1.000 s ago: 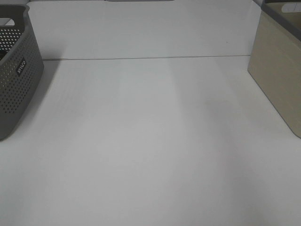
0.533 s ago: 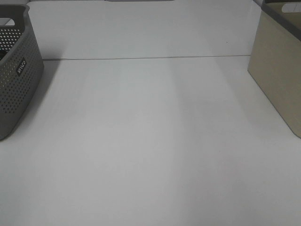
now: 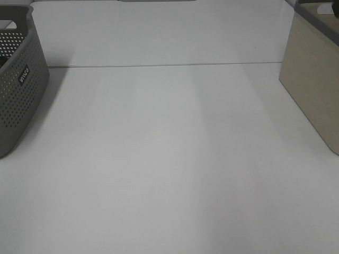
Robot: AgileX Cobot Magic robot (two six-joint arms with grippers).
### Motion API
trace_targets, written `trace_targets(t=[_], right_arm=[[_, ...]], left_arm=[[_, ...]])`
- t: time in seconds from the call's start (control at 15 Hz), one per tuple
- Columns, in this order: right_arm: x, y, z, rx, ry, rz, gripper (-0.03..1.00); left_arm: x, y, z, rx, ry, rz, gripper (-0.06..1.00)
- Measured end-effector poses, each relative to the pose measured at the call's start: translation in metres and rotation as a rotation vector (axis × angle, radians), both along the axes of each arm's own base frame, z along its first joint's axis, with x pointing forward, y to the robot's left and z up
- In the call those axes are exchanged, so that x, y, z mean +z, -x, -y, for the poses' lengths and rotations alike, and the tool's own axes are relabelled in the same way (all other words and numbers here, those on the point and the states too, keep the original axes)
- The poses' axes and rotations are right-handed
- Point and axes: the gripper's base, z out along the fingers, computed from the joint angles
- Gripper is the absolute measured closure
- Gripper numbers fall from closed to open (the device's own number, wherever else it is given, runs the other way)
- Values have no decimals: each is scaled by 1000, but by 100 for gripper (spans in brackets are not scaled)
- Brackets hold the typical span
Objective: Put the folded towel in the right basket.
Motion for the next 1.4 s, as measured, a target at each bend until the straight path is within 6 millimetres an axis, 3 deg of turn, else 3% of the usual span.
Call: trace_targets(t=[0.07,0.13,0.4,0.6,0.73,0.93,1.07,1.4], right_arm=[[-12,19,2,-6,11,-35,29],[-35,62,8,-24,34,-86,29],[-78,147,17,-28,52,-100,29],[-98,191,22,-32,67,-29,29],[-109,220,26,-41,68,106,29],[-112,249,28,-48,51,290,29],[-110,279,31,-49,36,511,29],[-115,279,31,-44,39,579,29]], left_arm=[[0,0,0,0,0,0,-3],[0,0,0,0,0,0,-3],[0,0,0,0,0,0,-3],[0,0,0,0,0,0,-3],[0,0,0,0,0,0,-3],[0,0,0,0,0,0,-3],[0,0,0,0,0,0,-3],[0,0,0,0,0,0,-3]])
